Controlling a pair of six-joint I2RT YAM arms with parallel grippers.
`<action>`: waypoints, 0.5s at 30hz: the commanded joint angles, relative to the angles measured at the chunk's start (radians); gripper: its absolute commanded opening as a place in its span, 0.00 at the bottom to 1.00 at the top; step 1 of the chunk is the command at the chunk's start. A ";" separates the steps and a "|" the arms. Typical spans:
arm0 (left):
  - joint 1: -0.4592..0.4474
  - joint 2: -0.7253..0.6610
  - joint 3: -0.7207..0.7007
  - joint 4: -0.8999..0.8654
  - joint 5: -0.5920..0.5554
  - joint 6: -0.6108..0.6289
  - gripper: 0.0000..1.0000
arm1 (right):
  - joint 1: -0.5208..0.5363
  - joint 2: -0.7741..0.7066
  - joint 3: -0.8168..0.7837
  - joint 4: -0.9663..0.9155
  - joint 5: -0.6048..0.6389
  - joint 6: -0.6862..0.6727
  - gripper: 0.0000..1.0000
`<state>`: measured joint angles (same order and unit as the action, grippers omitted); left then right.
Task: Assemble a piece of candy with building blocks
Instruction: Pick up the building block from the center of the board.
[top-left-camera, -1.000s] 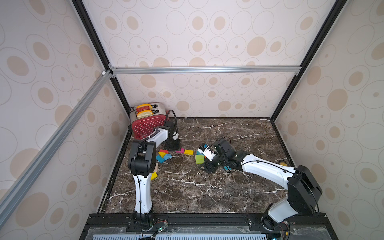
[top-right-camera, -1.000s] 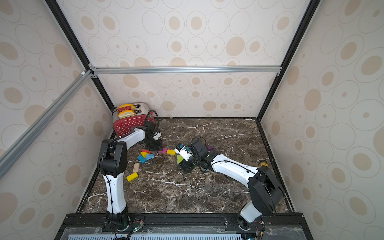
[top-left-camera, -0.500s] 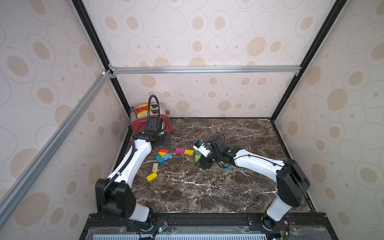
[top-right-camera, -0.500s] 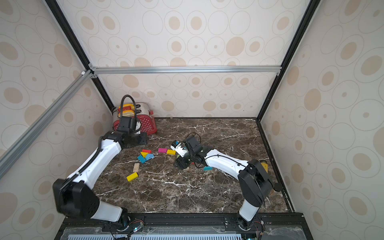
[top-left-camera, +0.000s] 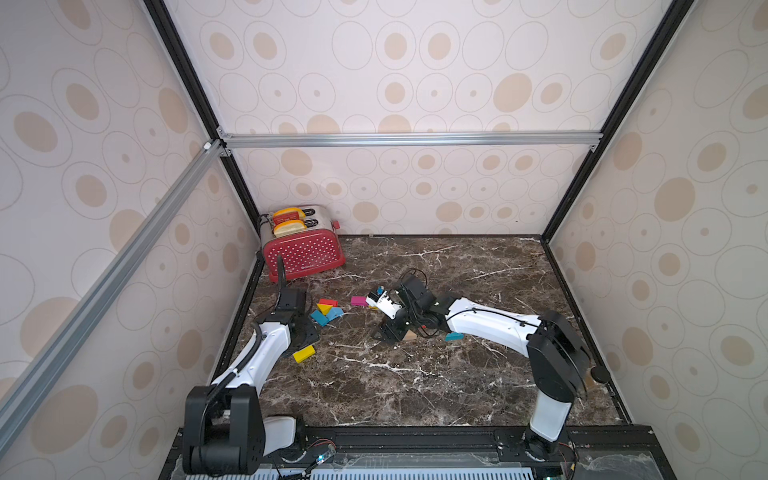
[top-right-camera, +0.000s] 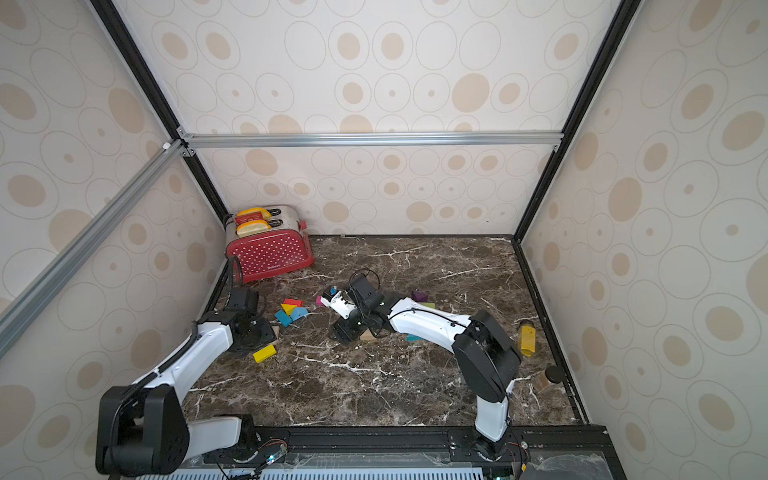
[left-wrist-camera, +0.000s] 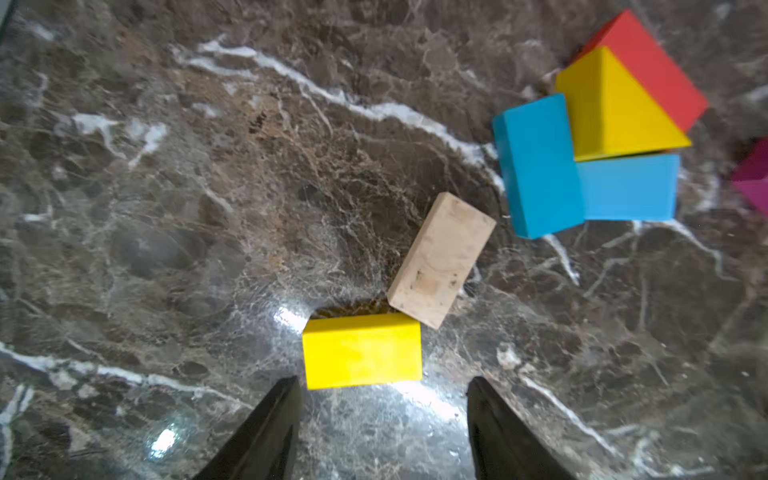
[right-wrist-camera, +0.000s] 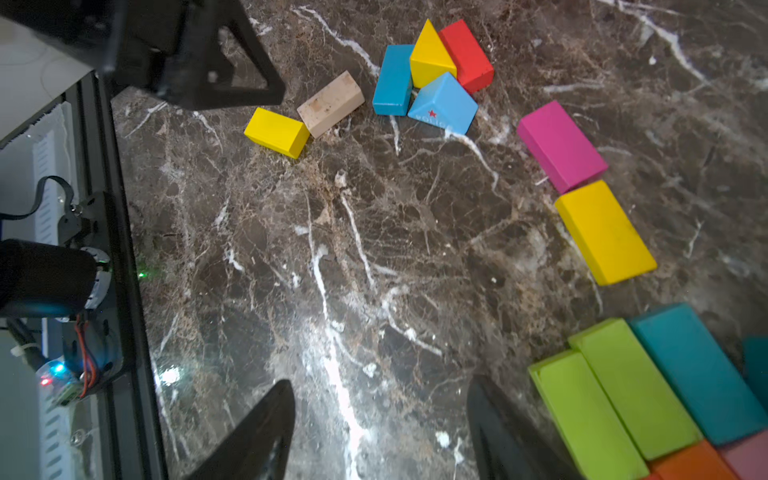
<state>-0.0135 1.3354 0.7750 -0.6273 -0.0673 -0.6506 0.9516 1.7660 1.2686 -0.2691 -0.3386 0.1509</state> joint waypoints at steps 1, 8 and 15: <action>-0.022 0.081 0.035 0.095 -0.021 -0.045 0.64 | 0.001 -0.109 -0.069 0.032 -0.006 0.026 0.70; -0.032 0.204 0.081 0.158 -0.026 0.023 0.64 | 0.002 -0.191 -0.157 0.017 0.017 -0.002 0.70; -0.037 0.294 0.119 0.170 0.011 0.062 0.57 | 0.001 -0.217 -0.190 0.027 0.015 -0.001 0.70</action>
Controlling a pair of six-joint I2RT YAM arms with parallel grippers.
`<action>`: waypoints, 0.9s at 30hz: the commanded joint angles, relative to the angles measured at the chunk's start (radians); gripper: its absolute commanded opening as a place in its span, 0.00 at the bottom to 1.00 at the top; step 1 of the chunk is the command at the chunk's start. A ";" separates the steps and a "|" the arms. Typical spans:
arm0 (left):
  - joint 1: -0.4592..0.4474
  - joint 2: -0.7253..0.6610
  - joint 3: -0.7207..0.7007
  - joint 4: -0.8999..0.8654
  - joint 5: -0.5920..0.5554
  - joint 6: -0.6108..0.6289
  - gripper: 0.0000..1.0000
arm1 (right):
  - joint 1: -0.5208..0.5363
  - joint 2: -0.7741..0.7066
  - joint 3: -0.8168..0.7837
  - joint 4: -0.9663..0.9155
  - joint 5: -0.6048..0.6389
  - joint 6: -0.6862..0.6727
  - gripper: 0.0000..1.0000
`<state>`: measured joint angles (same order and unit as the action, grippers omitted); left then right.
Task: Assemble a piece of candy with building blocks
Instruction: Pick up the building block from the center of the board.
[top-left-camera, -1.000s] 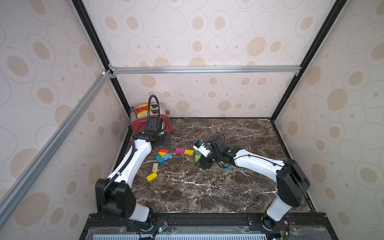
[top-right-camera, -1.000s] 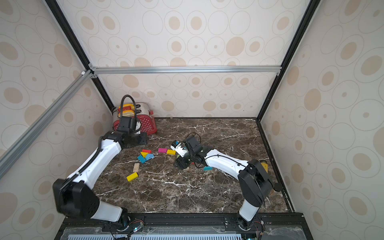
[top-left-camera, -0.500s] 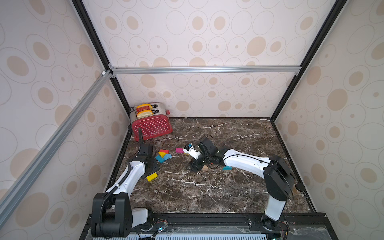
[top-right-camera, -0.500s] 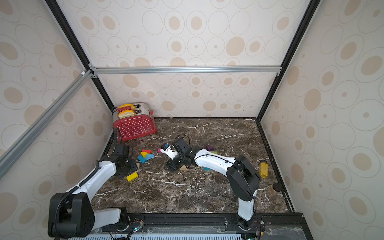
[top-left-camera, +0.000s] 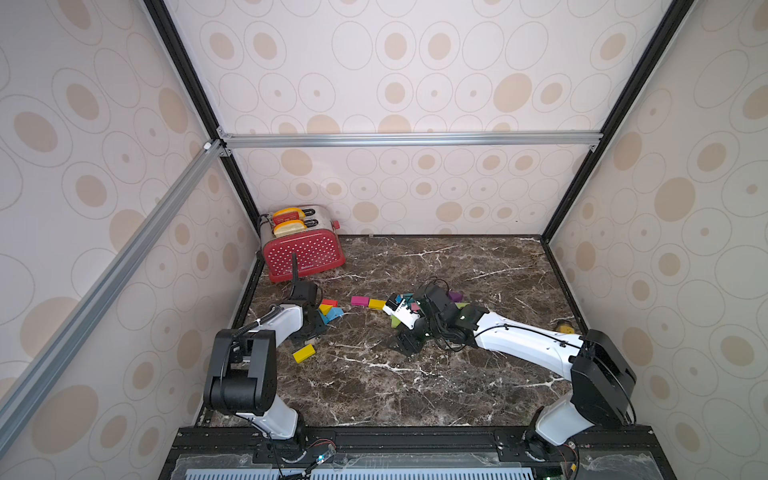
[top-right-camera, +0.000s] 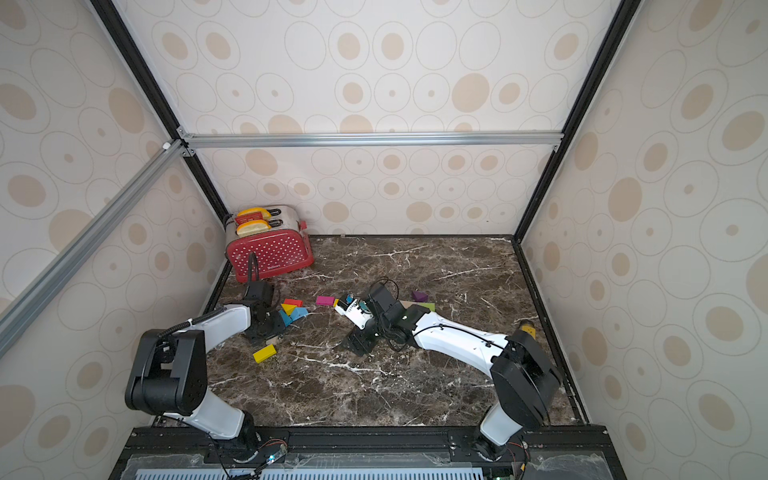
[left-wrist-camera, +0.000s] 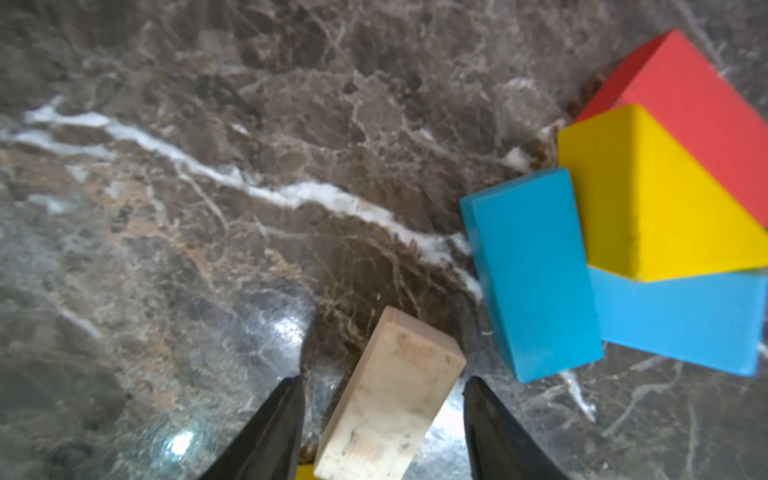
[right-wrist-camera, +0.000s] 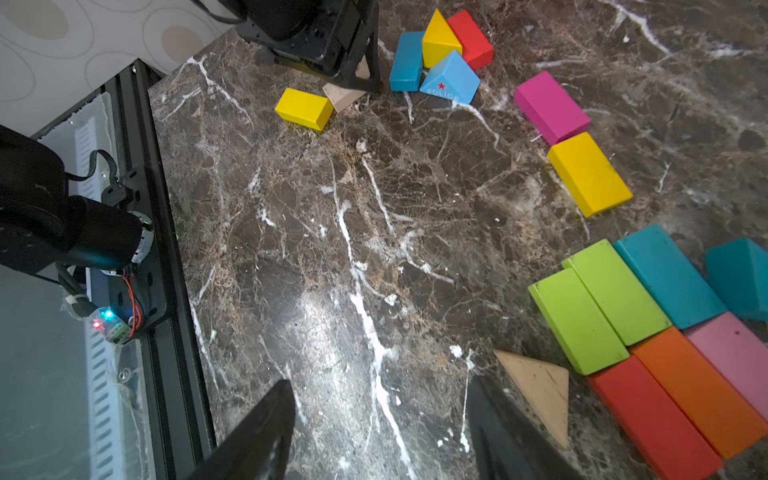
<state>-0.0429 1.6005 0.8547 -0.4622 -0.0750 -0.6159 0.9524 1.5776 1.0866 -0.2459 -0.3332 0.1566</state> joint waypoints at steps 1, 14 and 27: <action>-0.013 0.034 0.038 0.005 0.024 0.023 0.55 | 0.001 -0.031 -0.007 0.004 0.009 -0.007 0.70; -0.051 -0.052 -0.005 -0.056 -0.046 -0.022 0.27 | 0.002 -0.039 -0.019 0.008 0.015 -0.006 0.70; -0.295 -0.167 0.023 0.047 0.025 -0.384 0.30 | -0.027 -0.200 -0.134 0.044 0.152 -0.001 0.69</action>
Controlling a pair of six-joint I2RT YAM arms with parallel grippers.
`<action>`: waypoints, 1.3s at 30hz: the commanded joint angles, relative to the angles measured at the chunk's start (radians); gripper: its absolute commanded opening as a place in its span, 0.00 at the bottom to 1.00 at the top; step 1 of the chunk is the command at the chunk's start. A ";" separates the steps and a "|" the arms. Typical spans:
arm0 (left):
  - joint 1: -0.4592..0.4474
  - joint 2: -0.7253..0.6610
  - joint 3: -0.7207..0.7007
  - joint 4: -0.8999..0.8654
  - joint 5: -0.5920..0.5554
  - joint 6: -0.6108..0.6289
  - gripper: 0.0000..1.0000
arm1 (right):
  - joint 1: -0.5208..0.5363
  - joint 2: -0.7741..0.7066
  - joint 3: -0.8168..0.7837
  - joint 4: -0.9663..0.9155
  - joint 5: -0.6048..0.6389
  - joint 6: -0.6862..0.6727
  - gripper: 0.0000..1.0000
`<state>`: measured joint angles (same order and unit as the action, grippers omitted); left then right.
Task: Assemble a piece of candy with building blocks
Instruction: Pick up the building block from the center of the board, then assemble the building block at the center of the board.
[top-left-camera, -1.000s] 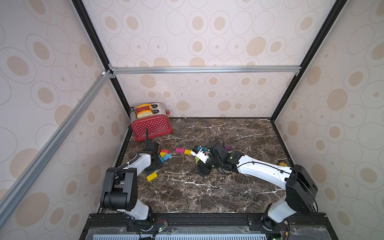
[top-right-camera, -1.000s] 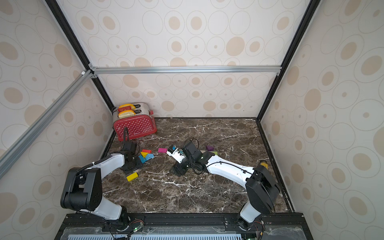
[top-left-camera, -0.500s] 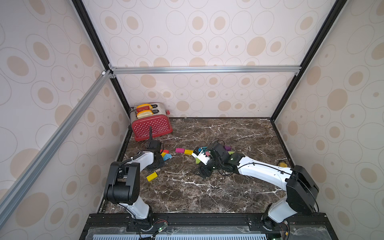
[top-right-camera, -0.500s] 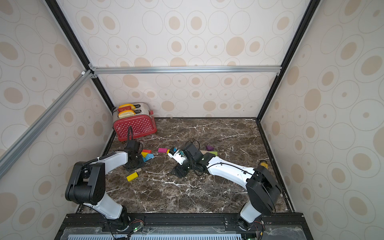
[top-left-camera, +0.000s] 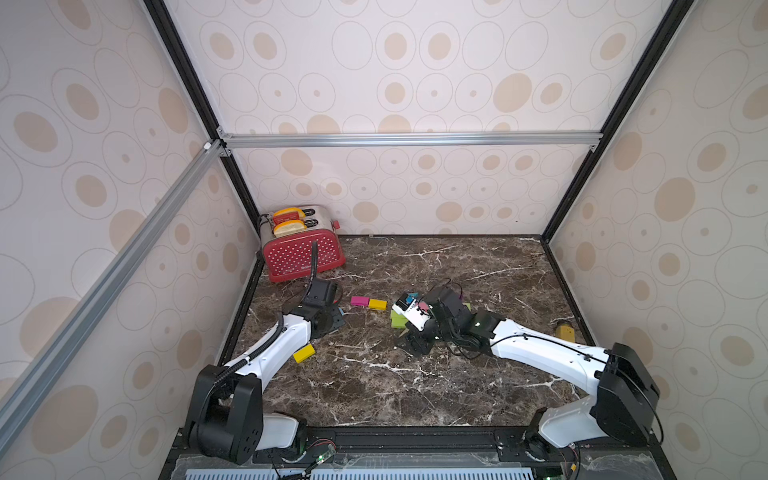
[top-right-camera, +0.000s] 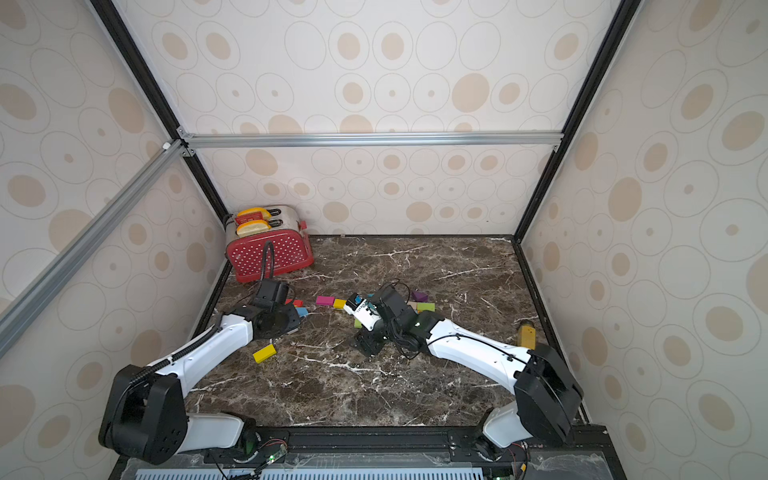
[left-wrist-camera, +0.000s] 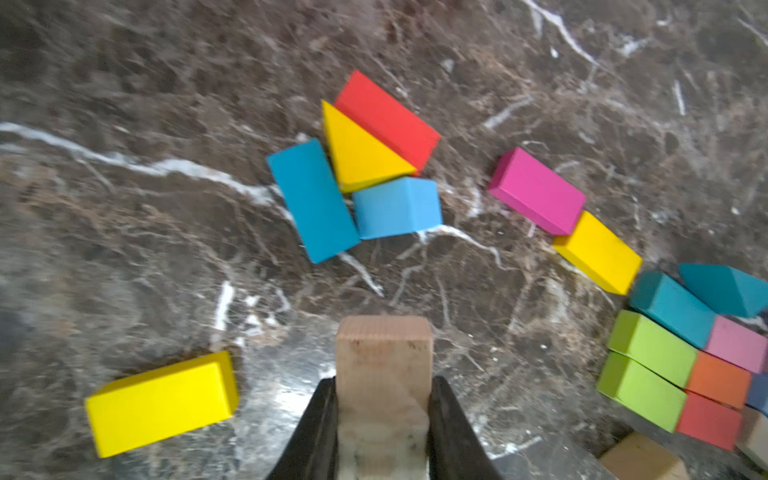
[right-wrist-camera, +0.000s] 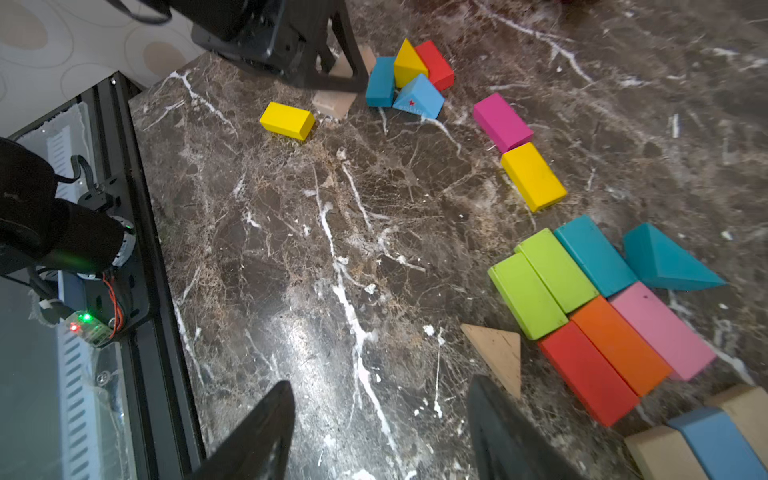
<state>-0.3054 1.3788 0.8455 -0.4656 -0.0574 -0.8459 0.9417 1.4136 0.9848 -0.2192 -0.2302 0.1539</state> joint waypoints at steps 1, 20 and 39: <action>-0.052 0.095 0.061 0.055 0.006 -0.180 0.30 | -0.022 -0.047 -0.045 0.014 0.051 0.002 0.69; -0.112 0.489 0.351 0.034 -0.109 -0.441 0.30 | -0.035 -0.115 -0.132 -0.011 0.075 -0.014 0.69; -0.111 0.484 0.285 0.085 -0.088 -0.562 0.46 | -0.035 -0.097 -0.142 -0.005 0.066 -0.016 0.69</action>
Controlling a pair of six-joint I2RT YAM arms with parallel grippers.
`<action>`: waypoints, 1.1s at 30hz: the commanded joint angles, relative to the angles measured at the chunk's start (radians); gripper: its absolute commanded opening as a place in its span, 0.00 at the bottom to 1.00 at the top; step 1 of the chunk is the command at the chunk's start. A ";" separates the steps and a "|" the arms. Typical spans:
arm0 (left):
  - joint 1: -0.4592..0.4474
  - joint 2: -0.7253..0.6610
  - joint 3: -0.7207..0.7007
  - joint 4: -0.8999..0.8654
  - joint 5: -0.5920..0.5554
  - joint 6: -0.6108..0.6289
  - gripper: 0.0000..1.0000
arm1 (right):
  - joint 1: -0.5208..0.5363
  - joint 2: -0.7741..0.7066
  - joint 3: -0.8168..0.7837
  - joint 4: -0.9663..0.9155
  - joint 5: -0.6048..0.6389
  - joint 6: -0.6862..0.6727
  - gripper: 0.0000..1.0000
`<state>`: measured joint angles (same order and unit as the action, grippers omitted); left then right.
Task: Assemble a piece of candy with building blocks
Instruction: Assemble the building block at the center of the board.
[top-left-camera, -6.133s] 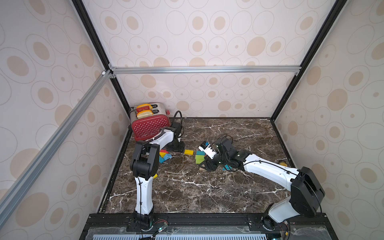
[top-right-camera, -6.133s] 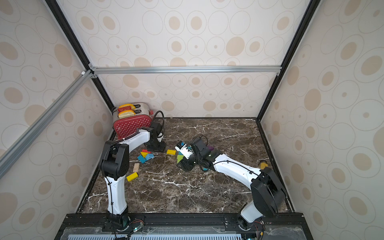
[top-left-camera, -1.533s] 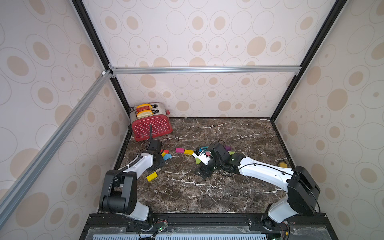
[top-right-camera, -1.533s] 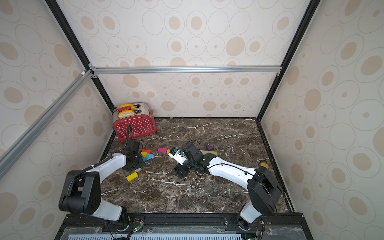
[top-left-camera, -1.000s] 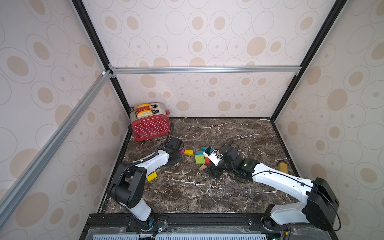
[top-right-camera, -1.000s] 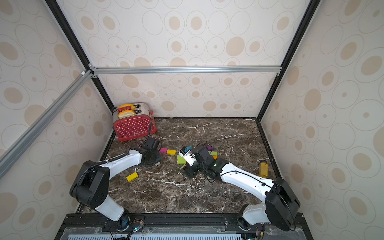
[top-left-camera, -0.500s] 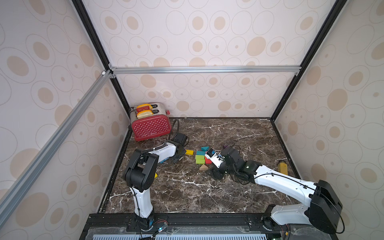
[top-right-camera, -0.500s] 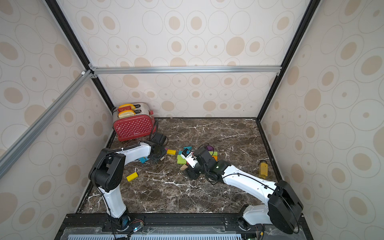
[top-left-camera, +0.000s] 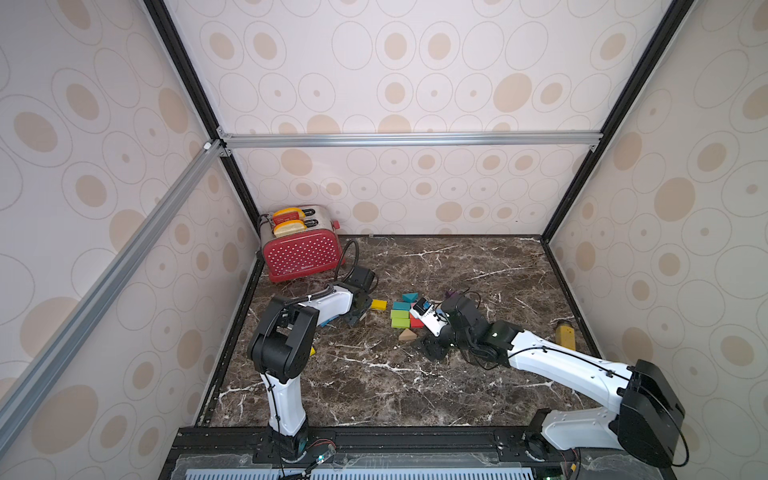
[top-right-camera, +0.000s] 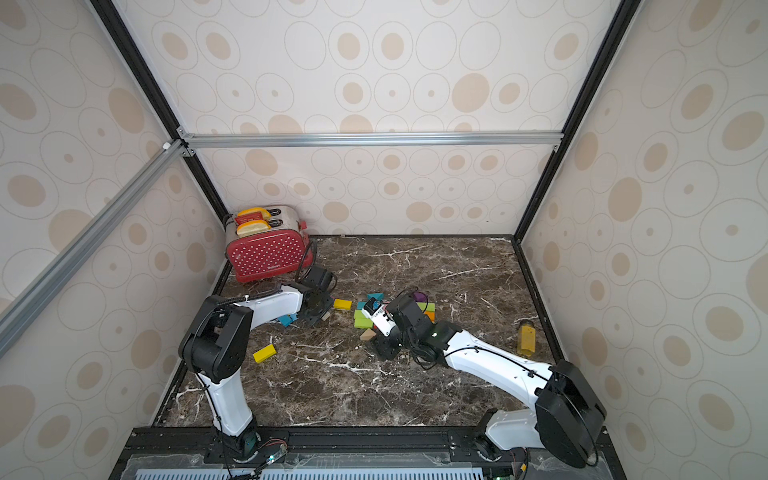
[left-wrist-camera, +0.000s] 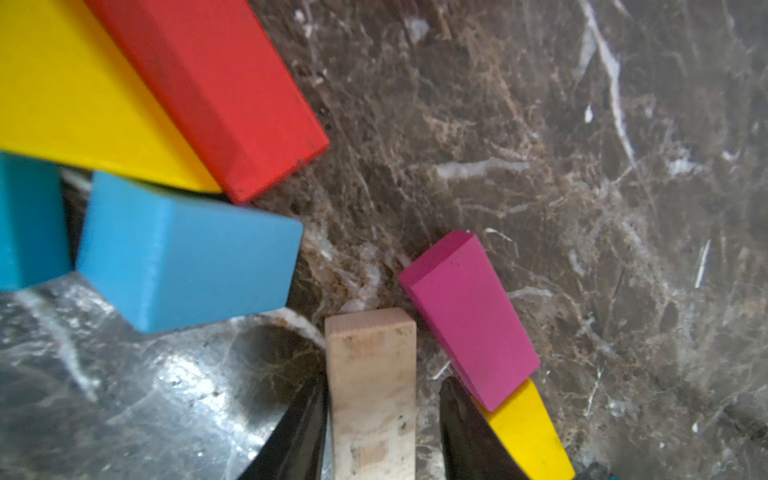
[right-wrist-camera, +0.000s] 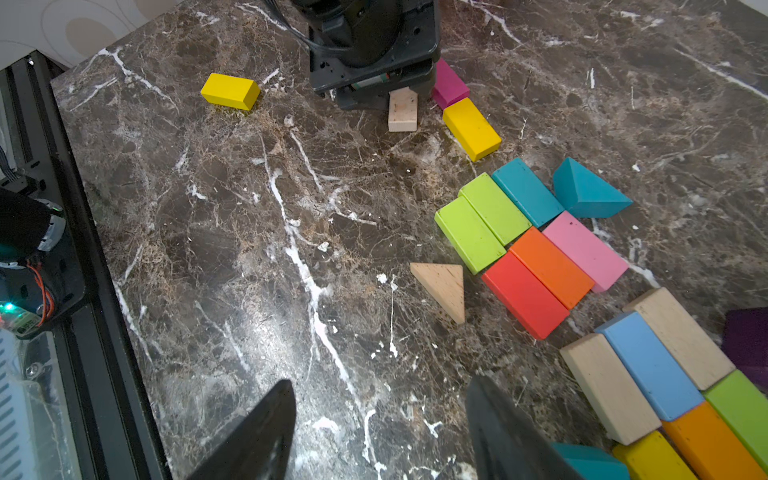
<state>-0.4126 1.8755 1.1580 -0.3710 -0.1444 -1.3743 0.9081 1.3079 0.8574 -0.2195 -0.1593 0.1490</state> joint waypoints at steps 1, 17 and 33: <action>-0.003 -0.025 -0.030 -0.013 -0.003 -0.028 0.47 | -0.001 0.009 -0.015 -0.004 -0.006 -0.011 0.69; -0.005 -0.169 -0.213 0.083 0.159 0.123 0.32 | -0.001 0.017 -0.017 0.003 -0.010 -0.010 0.69; -0.003 -0.097 -0.112 -0.011 0.110 0.245 0.22 | -0.001 0.032 -0.017 0.002 -0.009 -0.011 0.69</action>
<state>-0.4126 1.7557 1.0050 -0.3397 -0.0132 -1.1725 0.9081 1.3270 0.8566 -0.2169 -0.1619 0.1486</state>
